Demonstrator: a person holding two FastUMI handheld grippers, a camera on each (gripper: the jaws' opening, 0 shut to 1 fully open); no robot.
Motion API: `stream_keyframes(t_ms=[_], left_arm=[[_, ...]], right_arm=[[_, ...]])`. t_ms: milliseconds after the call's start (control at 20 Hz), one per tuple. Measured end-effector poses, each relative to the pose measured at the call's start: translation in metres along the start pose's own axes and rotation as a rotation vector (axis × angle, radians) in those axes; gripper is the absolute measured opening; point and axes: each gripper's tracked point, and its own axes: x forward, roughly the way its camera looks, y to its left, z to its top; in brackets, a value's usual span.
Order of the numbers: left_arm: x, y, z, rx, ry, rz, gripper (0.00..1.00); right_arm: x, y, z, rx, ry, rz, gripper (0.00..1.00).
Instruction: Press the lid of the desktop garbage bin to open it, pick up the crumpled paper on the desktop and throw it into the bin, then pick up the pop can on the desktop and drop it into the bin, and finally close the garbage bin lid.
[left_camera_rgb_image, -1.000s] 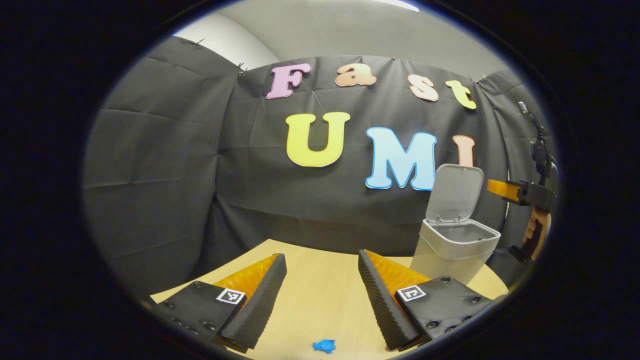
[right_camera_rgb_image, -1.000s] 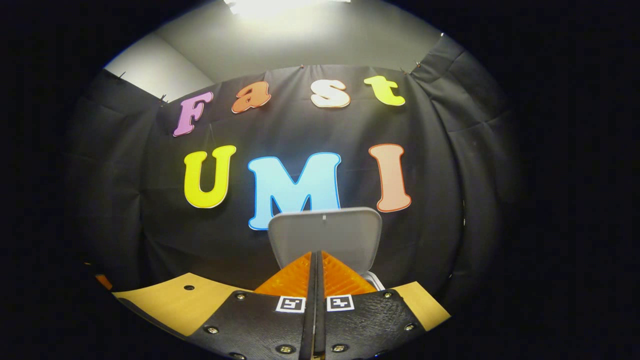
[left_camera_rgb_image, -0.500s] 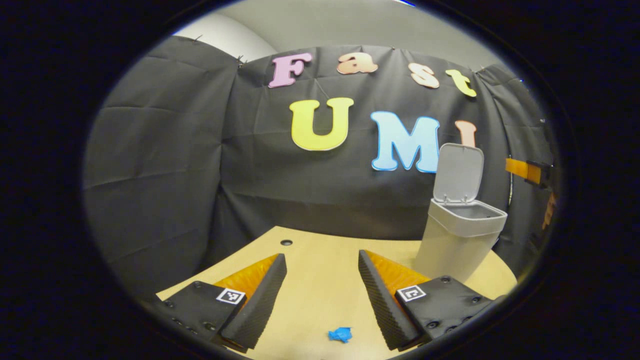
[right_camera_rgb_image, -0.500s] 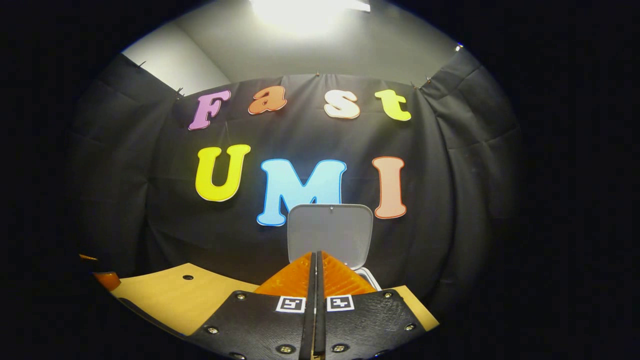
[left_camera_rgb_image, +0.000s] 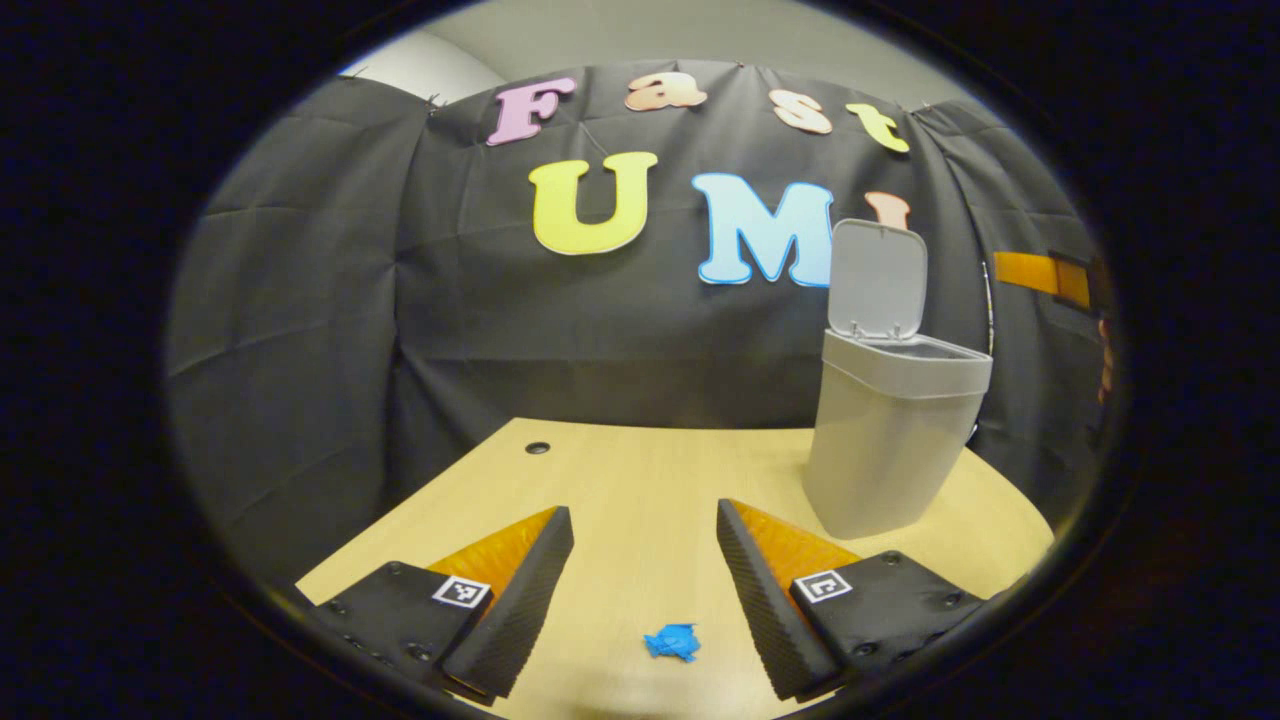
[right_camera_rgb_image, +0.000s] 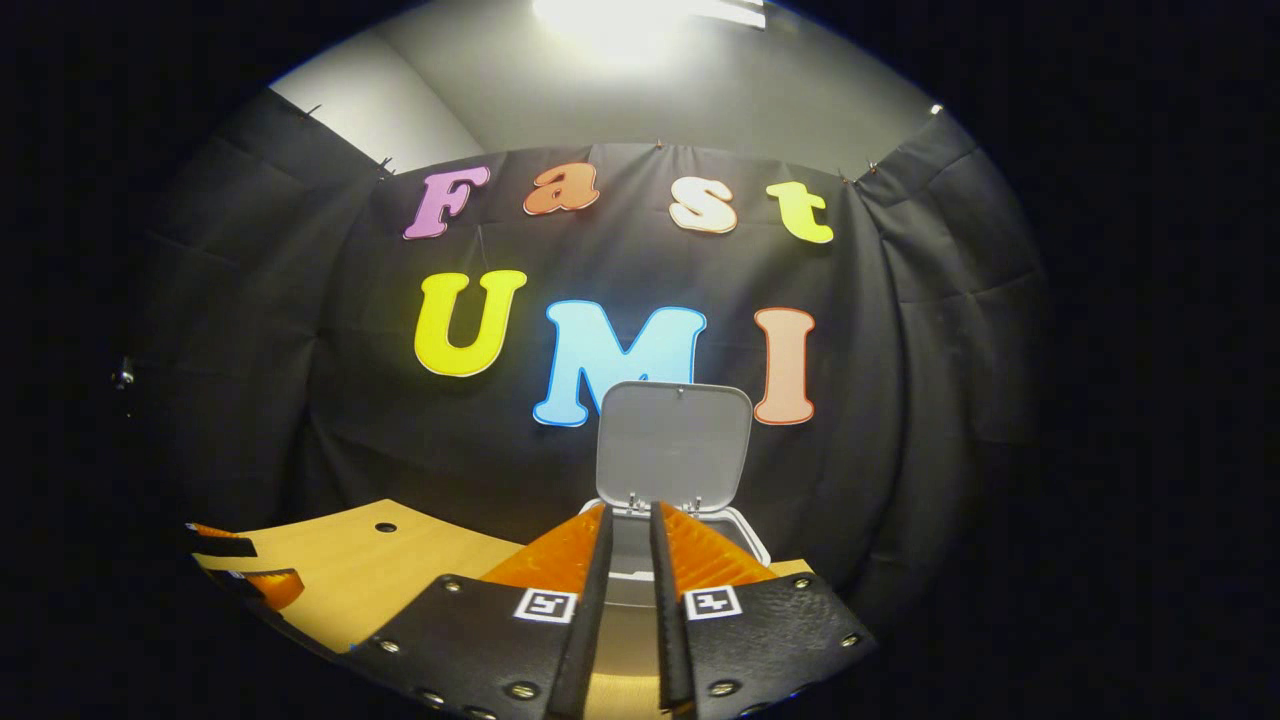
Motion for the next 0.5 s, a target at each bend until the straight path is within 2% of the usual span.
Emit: stream_keyframes(t_ms=[50,100,150,200,250,350,400,500], left_arm=[[0.003,-0.003,-0.010,0.011,0.018,-0.012,0.96],[0.004,-0.004,-0.018,0.020,0.033,-0.021,0.96],[0.007,-0.006,-0.029,0.026,0.049,-0.035,0.96],[0.009,-0.007,-0.038,0.030,0.062,-0.042,0.96],[0.011,-0.008,-0.045,0.032,0.076,-0.049,0.96],[0.014,-0.010,-0.061,0.034,0.106,-0.065,0.96],[0.018,-0.012,-0.072,0.037,0.124,-0.076,0.96],[0.023,-0.014,-0.091,0.045,0.160,-0.088,0.96]], right_arm=[[-0.003,0.000,-0.001,-0.008,-0.002,-0.008,0.40],[-0.007,0.002,-0.001,-0.012,0.000,-0.009,0.47],[-0.008,0.005,-0.005,-0.009,0.006,0.000,0.70],[-0.010,0.009,-0.006,-0.004,0.016,0.011,0.70],[-0.011,0.010,-0.010,0.001,0.027,0.013,0.86],[-0.016,0.009,-0.013,0.002,0.040,0.002,1.00],[-0.020,0.009,-0.015,-0.003,0.046,-0.008,0.96],[-0.027,0.008,-0.016,-0.016,0.049,-0.021,0.96]])
